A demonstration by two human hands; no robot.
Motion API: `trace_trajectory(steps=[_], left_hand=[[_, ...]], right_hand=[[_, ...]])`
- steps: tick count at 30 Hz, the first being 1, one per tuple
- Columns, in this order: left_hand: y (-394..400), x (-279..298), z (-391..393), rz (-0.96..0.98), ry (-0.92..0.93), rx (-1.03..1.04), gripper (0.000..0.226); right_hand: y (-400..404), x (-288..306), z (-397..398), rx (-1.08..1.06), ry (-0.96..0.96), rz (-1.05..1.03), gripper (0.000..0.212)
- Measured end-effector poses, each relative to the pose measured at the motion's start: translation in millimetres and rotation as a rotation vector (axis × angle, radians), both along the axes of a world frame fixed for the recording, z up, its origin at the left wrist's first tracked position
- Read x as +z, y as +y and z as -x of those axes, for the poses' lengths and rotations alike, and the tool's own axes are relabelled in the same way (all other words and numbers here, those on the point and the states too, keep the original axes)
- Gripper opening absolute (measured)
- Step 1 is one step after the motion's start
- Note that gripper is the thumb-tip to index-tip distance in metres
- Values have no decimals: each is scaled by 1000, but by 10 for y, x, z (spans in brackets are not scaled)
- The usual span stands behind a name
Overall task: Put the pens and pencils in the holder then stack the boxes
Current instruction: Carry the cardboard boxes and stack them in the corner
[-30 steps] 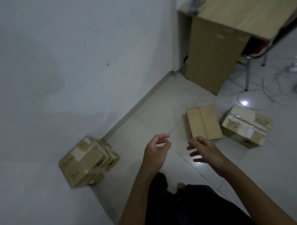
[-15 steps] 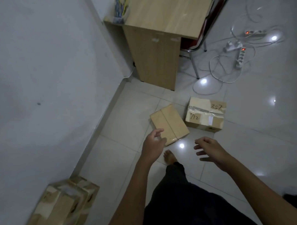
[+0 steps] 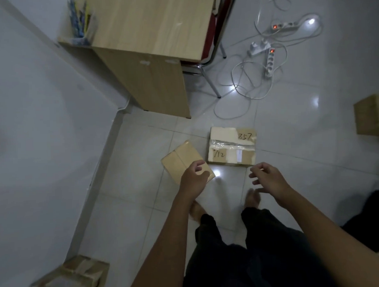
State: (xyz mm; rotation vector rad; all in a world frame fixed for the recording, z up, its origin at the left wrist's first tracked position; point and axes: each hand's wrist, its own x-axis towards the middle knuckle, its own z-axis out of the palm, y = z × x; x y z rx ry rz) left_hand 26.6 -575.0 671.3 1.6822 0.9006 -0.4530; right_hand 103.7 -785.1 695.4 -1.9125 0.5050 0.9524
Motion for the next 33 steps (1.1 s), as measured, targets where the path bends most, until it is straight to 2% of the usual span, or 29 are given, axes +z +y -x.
trace_trajectory(steps=[4, 8, 14, 19, 24, 30, 33], left_hand=[[-284, -223, -367, -127, 13, 10, 40], [-537, -404, -690, -247, 62, 7, 45], [-799, -1077, -1136, -242, 149, -147, 64], [-733, -1944, -1474, -230, 182, -203, 69], [-597, -3000, -1677, -284, 168, -200, 67], [-495, -4438, -1915, -355, 139, -195, 83], [-470, -4977, -2082, -363, 127, -131, 94]], right_hand=[[-317, -126, -529, -30, -27, 31, 10], [-621, -305, -1000, 70, -46, 69, 9], [-855, -984, -1549, 150, -77, 124, 13], [-938, -1959, -1831, 206, -104, 213, 23], [-848, -3112, -1964, 100, -80, 229, 35], [-698, -4518, -2013, 14, -112, 225, 60], [-650, -5012, -2052, -3, -141, 242, 75]])
